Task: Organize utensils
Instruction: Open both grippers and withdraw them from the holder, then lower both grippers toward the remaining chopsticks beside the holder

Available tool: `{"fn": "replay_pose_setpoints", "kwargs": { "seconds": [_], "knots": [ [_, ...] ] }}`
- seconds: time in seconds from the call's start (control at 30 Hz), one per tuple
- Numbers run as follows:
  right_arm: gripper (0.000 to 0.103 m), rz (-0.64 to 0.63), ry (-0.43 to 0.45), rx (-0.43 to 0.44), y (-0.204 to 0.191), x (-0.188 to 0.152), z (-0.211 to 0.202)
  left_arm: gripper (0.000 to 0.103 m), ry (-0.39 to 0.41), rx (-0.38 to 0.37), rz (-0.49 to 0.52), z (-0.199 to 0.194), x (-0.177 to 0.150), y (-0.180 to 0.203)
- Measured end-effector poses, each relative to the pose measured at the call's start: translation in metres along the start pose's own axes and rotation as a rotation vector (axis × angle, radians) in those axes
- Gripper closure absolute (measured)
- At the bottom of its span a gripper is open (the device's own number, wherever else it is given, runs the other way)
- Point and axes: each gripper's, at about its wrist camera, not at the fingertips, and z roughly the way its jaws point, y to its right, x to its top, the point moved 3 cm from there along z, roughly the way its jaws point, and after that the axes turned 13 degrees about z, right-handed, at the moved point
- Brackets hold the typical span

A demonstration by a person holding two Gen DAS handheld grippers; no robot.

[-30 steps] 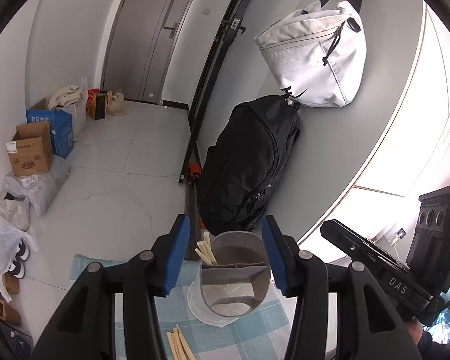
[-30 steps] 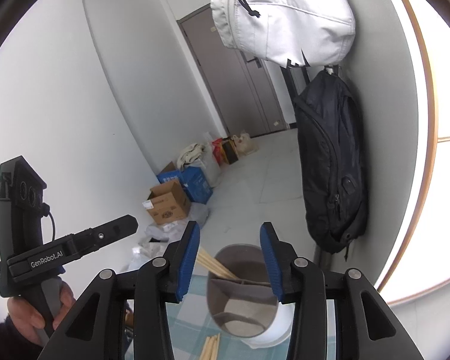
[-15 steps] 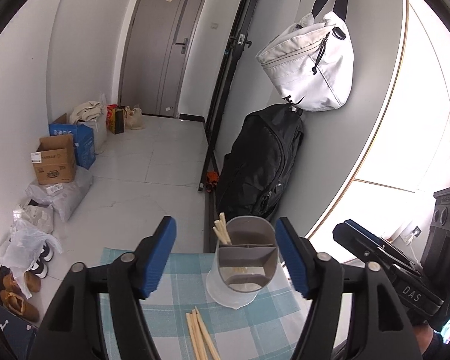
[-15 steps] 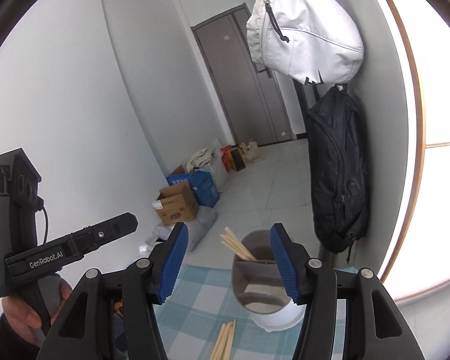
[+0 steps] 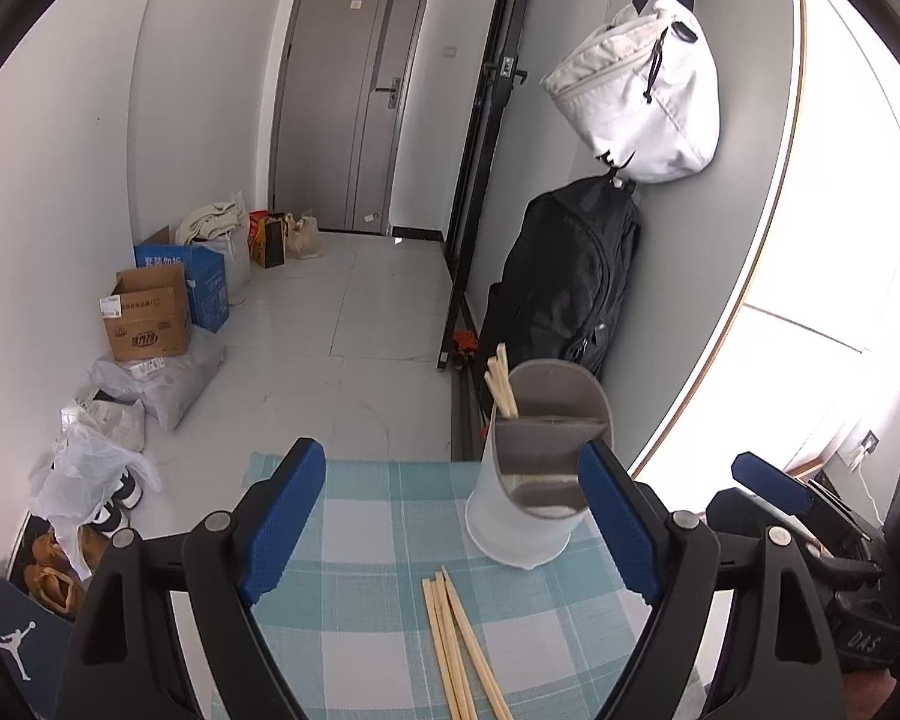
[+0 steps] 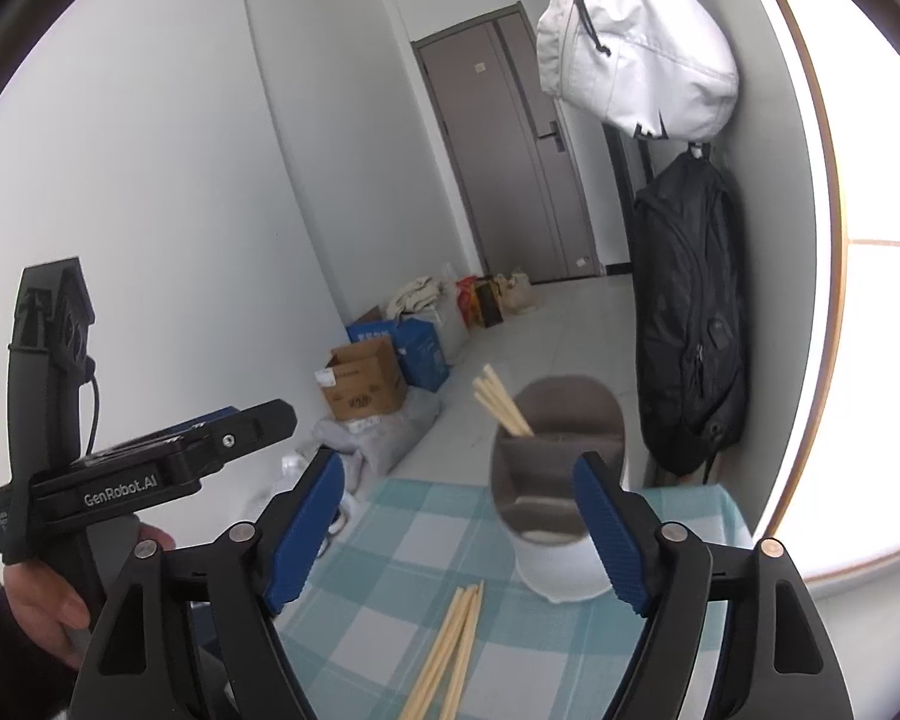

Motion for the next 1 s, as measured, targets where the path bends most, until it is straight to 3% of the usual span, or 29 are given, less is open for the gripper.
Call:
{"fn": "replay_pose_setpoints", "kwargs": {
  "seconds": [0.17, 0.37, 0.47, 0.67, 0.77, 0.83, 1.0],
  "knots": [
    [0.020, -0.001, -0.073, -0.039, 0.007, -0.029, 0.015, 0.020, 0.005, 0.032, 0.003, 0.009, -0.025, -0.001],
    [0.018, 0.025, -0.135, -0.065, 0.020, -0.046, 0.031, 0.020, -0.060, 0.014, -0.030, 0.024, -0.047, -0.007],
    [0.018, 0.040, -0.197, -0.092, 0.029, -0.061, 0.043, 0.020, -0.073, 0.025, -0.044, 0.029, -0.056, -0.016],
    [0.018, 0.071, -0.373, -0.124, 0.037, -0.085, 0.076, 0.020, -0.178, 0.049, -0.053, 0.045, -0.073, -0.032],
    [0.029, 0.051, -0.446, -0.148, 0.035, -0.097, 0.093, 0.020, -0.217, 0.045, -0.113, 0.050, -0.079, -0.047],
    [0.041, 0.034, -0.495, -0.168, 0.035, -0.104, 0.106, 0.020, -0.241, 0.064, -0.129, 0.053, -0.083, -0.056],
    [0.052, 0.010, -0.563, -0.198, 0.035, -0.111, 0.134, 0.020, -0.280, 0.055, -0.222, 0.056, -0.091, -0.079]
  ]
}}
